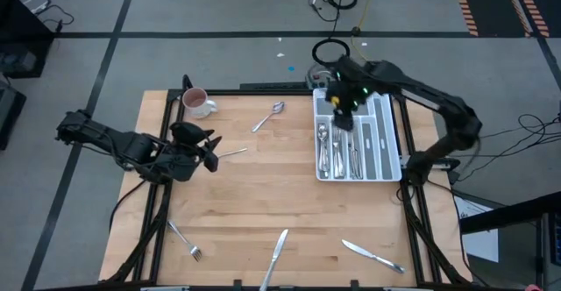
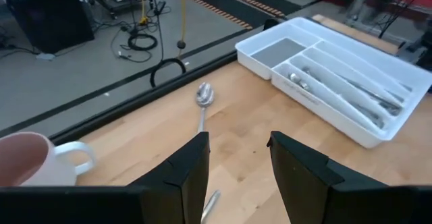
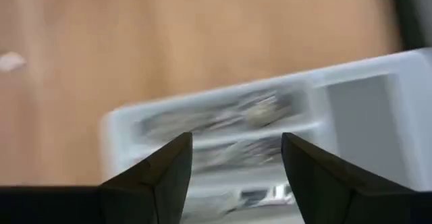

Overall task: Sort silverware
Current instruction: Put the silver table knife into the silverware tray

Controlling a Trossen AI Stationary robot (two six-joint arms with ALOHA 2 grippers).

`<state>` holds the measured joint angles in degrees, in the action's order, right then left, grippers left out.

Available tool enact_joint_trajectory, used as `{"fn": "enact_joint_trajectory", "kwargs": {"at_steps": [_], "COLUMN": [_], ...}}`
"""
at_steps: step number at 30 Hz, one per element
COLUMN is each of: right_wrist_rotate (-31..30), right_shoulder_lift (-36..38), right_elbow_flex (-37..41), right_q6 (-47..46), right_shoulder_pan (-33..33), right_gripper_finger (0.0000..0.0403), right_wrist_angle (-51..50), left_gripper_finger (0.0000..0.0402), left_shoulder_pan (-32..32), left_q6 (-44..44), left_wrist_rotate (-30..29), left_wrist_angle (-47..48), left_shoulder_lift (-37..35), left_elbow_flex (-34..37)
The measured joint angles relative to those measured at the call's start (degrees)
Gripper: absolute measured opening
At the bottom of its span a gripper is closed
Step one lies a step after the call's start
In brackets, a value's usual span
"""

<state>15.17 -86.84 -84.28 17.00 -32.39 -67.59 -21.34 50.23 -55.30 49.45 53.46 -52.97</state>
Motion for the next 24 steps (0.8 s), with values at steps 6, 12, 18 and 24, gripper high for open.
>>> {"fn": "enact_joint_trajectory", "kwargs": {"at_steps": [6,12,18,24], "right_wrist_rotate": [0.07,-5.64,-16.13,-19.45], "right_shoulder_lift": [11.1,21.2,21.61,12.41], "right_elbow_flex": [9.08,25.16,36.96,38.72], "right_q6": [-17.69,-52.51,-80.89,-92.01], "right_shoulder_pan": [18.48,44.29,66.3,78.33], "right_gripper_finger": [0.0219,0.0219,0.0219,0.0219], "right_wrist_angle": [-4.63,9.63,26.55,28.83], "left_gripper_finger": [0.0162,0.0162,0.0162,0.0162], "left_shoulder_pan": [0.0,-0.04,-0.07,-0.07], "left_q6": [0.05,0.5,0.11,-1.25], "left_wrist_rotate": [1.33,4.88,6.24,6.22], "left_wrist_angle": [0.59,0.01,-4.9,-7.74], "left_shoulder_lift": [2.96,5.93,6.48,6.48], "left_elbow_flex": [0.0,0.0,0.0,-0.02]}}
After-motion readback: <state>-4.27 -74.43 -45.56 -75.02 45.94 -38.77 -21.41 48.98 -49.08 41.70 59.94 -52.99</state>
